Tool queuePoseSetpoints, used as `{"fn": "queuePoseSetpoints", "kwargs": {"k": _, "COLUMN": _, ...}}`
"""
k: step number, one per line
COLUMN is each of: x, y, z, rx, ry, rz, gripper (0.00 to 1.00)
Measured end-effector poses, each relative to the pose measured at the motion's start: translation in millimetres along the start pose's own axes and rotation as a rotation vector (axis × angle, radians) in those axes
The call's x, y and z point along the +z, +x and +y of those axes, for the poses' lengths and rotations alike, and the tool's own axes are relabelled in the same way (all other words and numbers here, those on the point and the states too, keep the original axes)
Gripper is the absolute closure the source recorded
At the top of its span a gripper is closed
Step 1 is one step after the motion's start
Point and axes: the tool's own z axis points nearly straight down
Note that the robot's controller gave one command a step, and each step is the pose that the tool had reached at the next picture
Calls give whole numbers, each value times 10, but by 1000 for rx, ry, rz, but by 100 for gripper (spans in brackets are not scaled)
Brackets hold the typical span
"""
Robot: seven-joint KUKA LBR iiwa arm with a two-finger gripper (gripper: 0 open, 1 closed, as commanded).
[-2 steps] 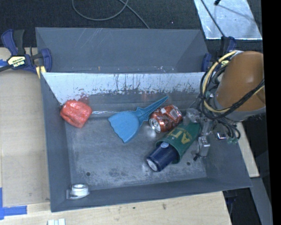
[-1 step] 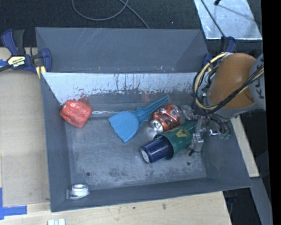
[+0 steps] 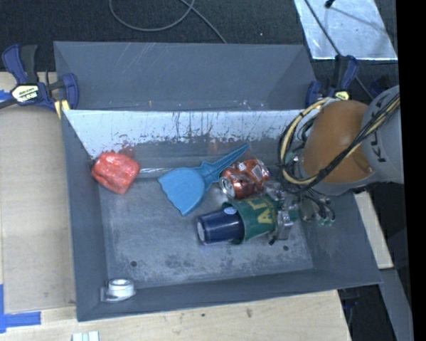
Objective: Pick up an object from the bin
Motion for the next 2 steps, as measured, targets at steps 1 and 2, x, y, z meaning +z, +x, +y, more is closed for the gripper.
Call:
{"fn": "queuePoseSetpoints", "kwargs": {"k": 1, "x": 0, "y": 0, "z": 0, "rx": -1, "ry": 0, "rz": 0, "gripper": 100}}
{"fn": "queuePoseSetpoints", "kwargs": {"k": 2, "x": -1297, "y": -149, "z": 180, "rx": 8, "ry": 1, "rz": -4, "gripper": 100}}
